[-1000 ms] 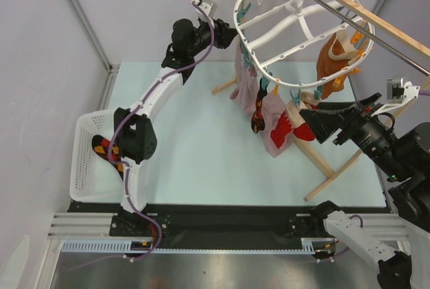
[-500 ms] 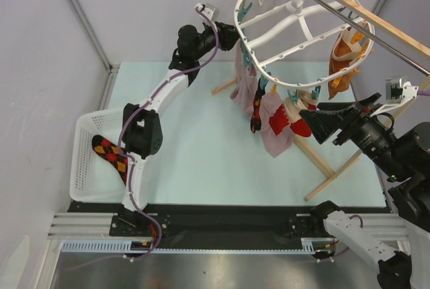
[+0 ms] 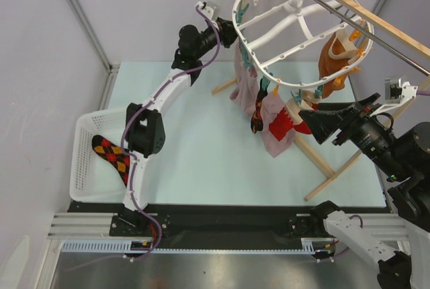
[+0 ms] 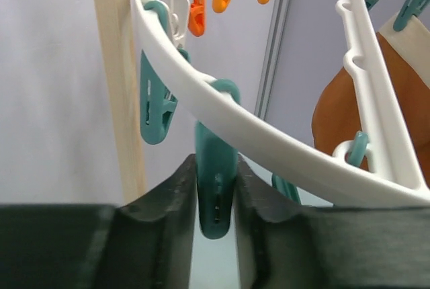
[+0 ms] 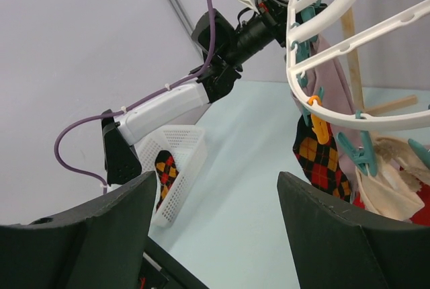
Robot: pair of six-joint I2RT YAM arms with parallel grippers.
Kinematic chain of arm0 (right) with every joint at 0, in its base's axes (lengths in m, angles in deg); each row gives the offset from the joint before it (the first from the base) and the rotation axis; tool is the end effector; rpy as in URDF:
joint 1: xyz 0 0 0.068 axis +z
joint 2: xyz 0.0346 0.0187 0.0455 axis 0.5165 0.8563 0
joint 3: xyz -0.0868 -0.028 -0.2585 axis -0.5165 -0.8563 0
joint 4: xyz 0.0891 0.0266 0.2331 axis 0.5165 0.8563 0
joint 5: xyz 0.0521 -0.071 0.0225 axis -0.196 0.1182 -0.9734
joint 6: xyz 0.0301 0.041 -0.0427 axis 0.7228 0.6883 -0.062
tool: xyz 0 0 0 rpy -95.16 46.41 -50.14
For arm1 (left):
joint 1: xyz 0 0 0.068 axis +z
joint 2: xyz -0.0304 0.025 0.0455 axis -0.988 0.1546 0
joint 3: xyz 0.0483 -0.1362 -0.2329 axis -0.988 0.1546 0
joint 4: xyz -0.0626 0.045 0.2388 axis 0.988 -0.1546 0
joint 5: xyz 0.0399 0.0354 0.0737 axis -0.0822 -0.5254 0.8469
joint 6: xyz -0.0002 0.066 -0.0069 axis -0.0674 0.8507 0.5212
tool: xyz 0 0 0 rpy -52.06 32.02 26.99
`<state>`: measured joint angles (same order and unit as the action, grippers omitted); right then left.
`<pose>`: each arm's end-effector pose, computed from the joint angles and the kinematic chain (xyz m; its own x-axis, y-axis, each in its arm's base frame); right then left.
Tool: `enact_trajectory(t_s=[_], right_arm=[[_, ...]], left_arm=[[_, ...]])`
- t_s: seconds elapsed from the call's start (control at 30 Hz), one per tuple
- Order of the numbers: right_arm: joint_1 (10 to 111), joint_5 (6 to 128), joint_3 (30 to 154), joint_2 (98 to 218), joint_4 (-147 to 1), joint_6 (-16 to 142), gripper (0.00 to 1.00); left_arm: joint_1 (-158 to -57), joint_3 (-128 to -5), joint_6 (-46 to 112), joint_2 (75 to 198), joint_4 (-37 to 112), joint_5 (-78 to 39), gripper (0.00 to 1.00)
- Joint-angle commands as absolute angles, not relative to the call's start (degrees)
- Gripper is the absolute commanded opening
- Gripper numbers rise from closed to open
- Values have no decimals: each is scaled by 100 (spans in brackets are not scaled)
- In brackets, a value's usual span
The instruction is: Clip the socks to the hanger
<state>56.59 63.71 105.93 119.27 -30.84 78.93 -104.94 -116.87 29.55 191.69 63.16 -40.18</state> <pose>0.0534 0.0361 0.5138 -0.1651 0.3415 -0.9253 -0.5688 0.7334 0.3722 0.4871 -0.2429 0.3868 0.1114 -0.2964 -0.9485 0.8231 0.5624 -0.0791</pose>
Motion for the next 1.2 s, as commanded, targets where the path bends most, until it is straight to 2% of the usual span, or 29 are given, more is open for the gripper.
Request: enact_trajectory(t_s=[0.0, 0.3, 0.63, 0.87, 1.17], right_arm=[[5650, 6270, 10559, 11933, -3242, 7996, 79], [5659, 6182, 10497, 11862, -3286, 8101, 79], [5650, 6006, 10400, 11818, -3348, 8400, 79], [5650, 5884, 10304, 11880, -3523, 8734, 78], [5650, 5383, 10058, 12151, -4244, 9402, 78]], left_arm=[[-10571, -11861, 3034, 19041, 6411, -4201, 26], [-10686, -10280, 3412, 17829, 6192, -3754, 0], [-11028, -8496, 3710, 16117, 5657, -2815, 0], [-11853, -8011, 4159, 14965, 4629, -1461, 0], [-13057, -6957, 4273, 13698, 4320, -151, 0]])
